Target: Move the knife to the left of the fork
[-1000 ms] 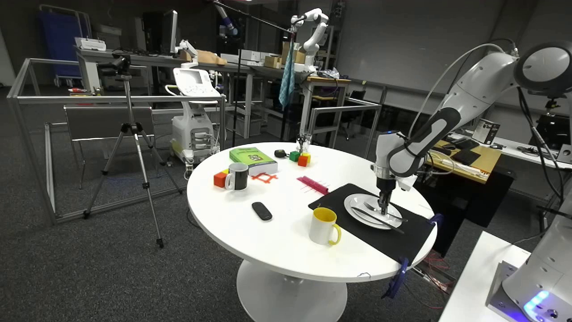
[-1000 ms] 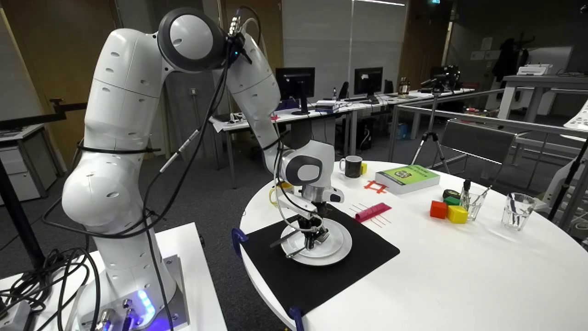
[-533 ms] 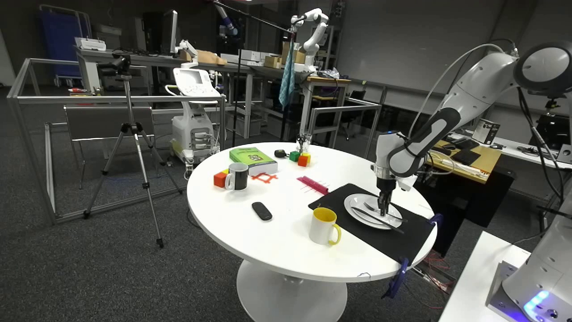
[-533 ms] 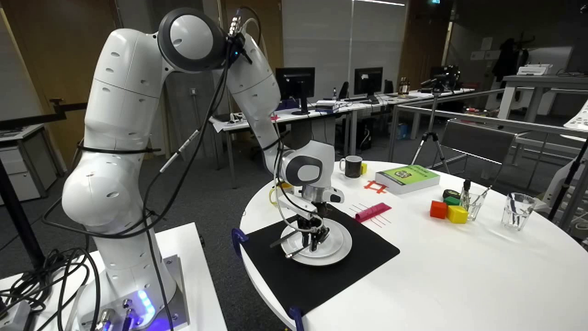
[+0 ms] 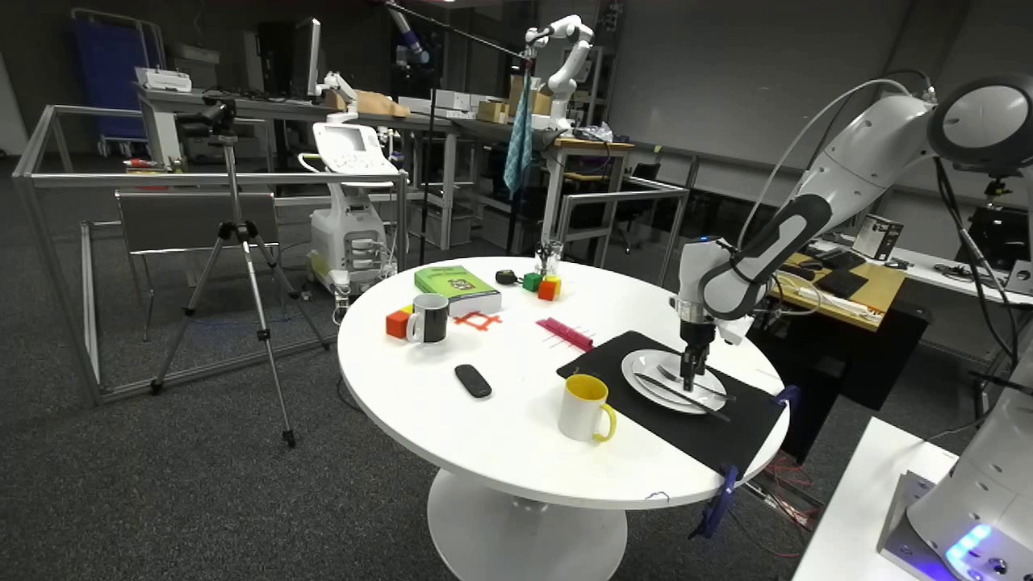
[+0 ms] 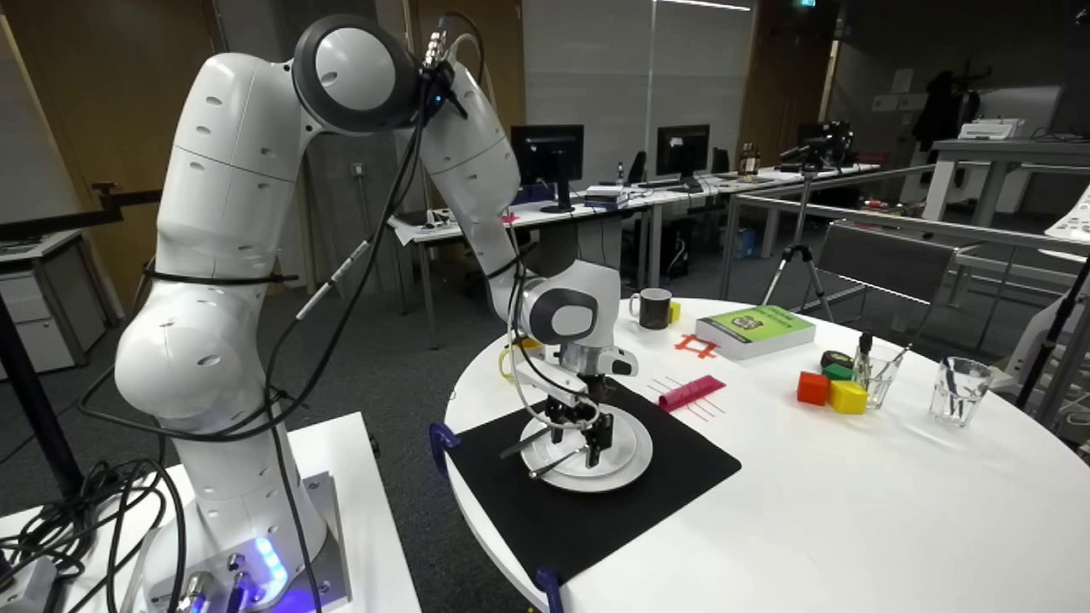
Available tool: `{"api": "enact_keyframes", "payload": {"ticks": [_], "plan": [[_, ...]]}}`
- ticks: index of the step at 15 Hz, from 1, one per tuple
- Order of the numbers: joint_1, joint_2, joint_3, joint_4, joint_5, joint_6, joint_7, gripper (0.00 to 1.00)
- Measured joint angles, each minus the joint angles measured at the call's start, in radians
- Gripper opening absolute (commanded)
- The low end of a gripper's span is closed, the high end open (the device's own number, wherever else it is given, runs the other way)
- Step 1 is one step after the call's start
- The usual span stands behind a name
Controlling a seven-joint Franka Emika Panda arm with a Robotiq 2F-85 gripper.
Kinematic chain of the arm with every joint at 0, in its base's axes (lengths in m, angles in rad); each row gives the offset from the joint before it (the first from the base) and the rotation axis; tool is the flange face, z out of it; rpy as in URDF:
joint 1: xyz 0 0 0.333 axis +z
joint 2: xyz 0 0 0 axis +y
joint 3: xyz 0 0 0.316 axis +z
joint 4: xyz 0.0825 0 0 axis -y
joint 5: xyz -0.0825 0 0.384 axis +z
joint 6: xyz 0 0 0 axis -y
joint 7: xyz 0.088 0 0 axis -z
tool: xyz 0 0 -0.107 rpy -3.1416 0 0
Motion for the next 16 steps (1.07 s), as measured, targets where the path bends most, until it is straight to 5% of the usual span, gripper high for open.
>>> {"api": "enact_keyframes", "payload": {"ticks": [16], "plan": [[0.002, -0.059, 0.086, -0.007, 0.047, -0.084, 0.0, 1.0]]}}
